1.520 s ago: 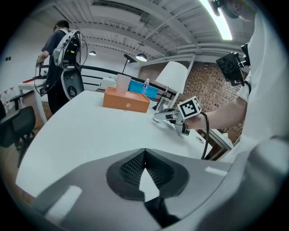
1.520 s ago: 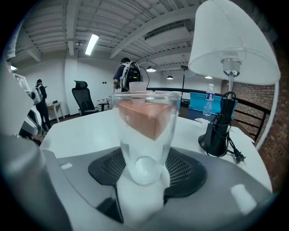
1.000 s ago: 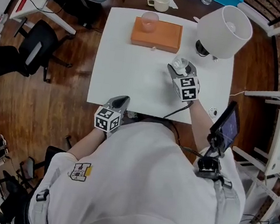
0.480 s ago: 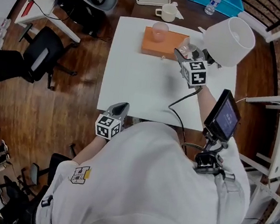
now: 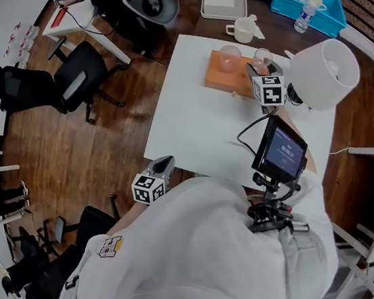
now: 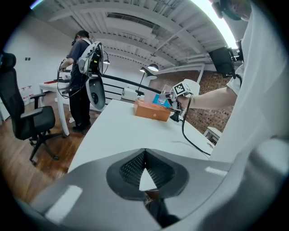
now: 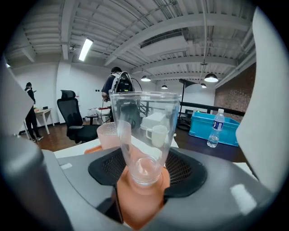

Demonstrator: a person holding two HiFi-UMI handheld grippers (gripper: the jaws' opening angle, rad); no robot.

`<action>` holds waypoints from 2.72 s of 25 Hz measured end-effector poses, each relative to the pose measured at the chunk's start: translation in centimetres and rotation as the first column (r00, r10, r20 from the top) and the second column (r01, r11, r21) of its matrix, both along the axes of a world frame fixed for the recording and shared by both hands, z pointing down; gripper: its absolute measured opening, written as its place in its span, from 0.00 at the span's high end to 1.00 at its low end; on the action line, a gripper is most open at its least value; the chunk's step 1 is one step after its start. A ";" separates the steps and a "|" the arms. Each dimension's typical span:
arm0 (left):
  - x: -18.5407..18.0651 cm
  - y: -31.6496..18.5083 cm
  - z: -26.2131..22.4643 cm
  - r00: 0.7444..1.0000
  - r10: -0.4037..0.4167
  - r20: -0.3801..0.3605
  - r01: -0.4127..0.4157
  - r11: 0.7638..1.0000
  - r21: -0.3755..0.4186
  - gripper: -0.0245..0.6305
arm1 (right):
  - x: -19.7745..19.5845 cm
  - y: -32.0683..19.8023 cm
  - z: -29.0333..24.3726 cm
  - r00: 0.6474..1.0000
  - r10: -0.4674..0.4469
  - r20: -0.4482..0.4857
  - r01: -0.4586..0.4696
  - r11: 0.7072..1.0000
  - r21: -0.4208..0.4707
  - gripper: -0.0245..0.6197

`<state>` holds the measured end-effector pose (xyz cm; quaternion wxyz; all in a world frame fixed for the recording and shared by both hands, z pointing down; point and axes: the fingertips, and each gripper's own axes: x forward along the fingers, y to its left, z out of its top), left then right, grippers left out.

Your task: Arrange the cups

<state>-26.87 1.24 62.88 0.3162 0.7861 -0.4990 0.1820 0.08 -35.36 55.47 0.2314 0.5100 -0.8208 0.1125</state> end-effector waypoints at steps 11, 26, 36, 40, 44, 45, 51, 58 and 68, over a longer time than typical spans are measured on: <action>0.2 1.0 0.1 0.999 -0.022 0.031 0.024 0.999 -0.039 0.96 | -0.7 -0.2 3.2 1.000 -0.025 -0.012 0.024 0.998 -0.060 0.55; 0.2 0.4 -0.2 0.998 -0.043 0.035 0.044 0.999 -0.029 0.96 | -1.1 -0.6 3.7 0.999 -0.045 -0.024 0.044 0.998 -0.046 0.55; 0.3 -0.6 0.0 0.997 -0.069 0.022 0.070 0.998 -0.010 0.96 | -0.3 -0.4 4.1 0.999 -0.043 -0.019 0.042 0.998 -0.051 0.47; 0.5 -1.0 -0.1 0.999 -0.050 -0.004 0.050 0.999 -0.002 0.96 | 1.1 1.7 2.2 1.000 0.015 0.024 -0.014 0.999 -0.034 0.49; 1.3 -1.7 -0.2 0.999 -0.002 -0.047 0.003 1.000 0.004 0.96 | 2.1 5.8 0.4 0.989 0.083 0.123 -0.079 0.996 -0.036 0.57; 1.8 -1.9 0.0 0.998 0.021 -0.055 -0.021 1.000 0.004 0.96 | 2.3 7.0 0.2 0.986 0.093 0.140 -0.089 0.995 -0.037 0.58; 6.0 -3.5 0.5 0.978 0.187 -0.091 -0.185 0.982 0.024 0.96 | 3.6 14.5 0.1 0.978 0.128 0.165 -0.120 0.991 -0.060 0.63; 10.4 -4.2 1.3 0.929 0.359 -0.093 -0.358 0.933 0.027 0.96 | 4.3 24.0 4.1 0.974 0.172 0.146 -0.146 0.974 -0.175 0.73; 12.0 -4.2 3.9 0.853 0.521 -0.023 -0.521 0.853 -0.032 0.96 | 6.3 34.8 10.5 0.975 0.220 -0.037 -0.221 0.926 -0.305 0.92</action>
